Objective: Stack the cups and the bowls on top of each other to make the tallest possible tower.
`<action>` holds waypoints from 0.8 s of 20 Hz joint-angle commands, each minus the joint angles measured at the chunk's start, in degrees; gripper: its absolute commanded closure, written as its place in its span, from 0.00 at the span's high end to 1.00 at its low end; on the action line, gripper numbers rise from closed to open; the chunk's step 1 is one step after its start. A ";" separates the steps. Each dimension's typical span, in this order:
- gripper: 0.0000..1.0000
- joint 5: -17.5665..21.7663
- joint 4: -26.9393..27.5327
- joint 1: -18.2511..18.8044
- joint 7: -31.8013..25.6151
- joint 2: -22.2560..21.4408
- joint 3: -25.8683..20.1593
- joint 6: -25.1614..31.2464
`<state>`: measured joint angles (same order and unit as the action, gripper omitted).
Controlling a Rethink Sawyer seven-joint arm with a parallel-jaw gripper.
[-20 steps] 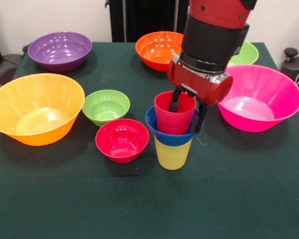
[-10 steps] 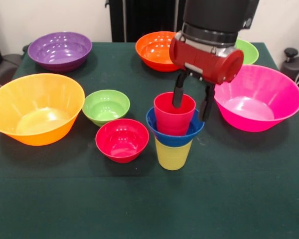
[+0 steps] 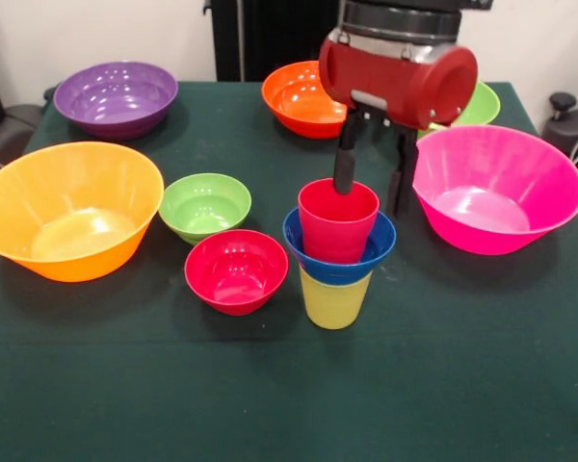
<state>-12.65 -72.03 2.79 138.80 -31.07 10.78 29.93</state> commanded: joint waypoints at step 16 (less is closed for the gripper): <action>1.00 4.62 3.75 7.16 -8.00 0.74 -6.32 9.52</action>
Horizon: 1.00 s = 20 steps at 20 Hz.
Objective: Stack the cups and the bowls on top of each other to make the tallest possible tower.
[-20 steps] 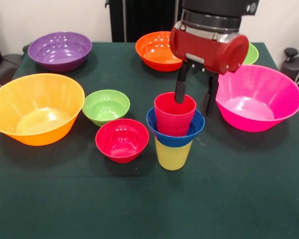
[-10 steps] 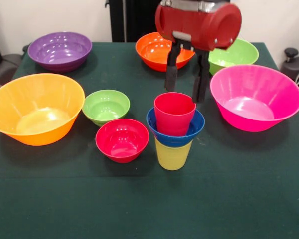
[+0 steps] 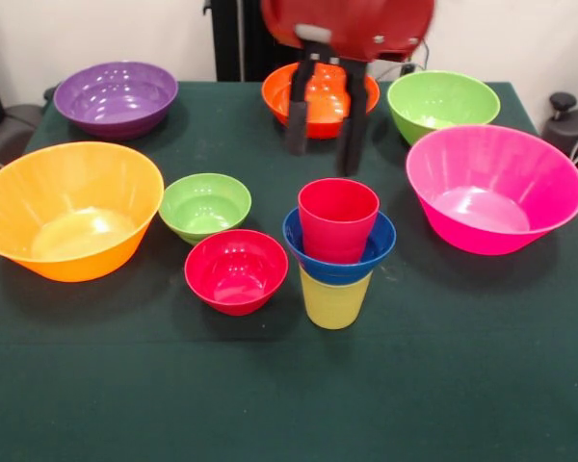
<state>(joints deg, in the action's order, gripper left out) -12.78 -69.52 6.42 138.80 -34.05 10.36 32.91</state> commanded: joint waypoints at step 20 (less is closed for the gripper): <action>1.00 10.33 11.34 6.49 -7.15 13.71 -7.40 5.12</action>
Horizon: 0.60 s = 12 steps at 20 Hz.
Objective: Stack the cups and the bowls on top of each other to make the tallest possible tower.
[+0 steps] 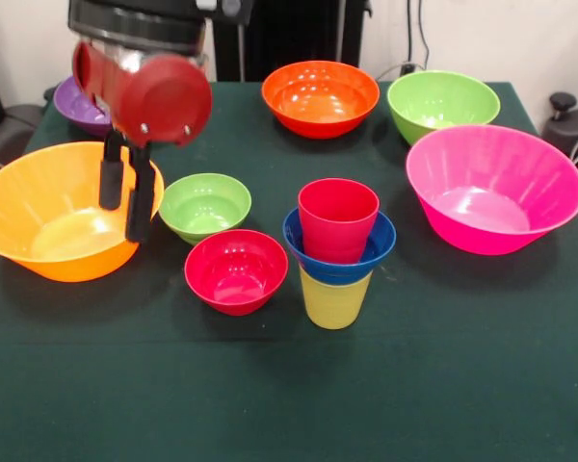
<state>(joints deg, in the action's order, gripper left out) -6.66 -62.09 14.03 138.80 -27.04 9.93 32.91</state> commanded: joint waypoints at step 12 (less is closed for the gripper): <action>1.00 4.19 10.90 -2.01 -4.97 12.20 -5.34 6.76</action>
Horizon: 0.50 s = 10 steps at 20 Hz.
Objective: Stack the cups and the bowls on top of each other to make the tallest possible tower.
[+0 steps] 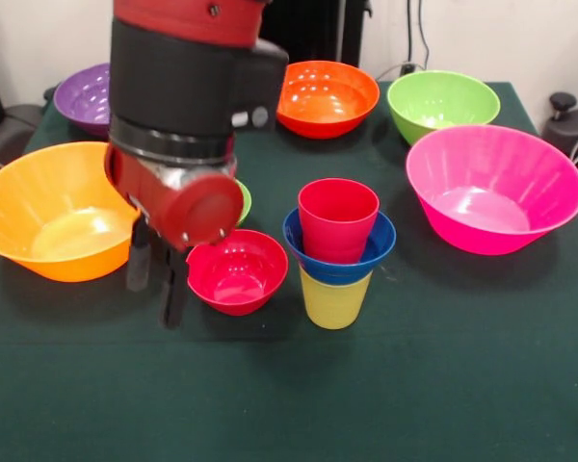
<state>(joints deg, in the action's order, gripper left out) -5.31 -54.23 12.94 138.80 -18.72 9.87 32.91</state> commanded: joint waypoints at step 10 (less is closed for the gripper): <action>1.00 2.52 -7.87 2.21 -5.33 -0.28 -6.51 1.51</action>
<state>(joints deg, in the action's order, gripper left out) -5.08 -54.26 13.83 138.80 -16.81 9.61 32.91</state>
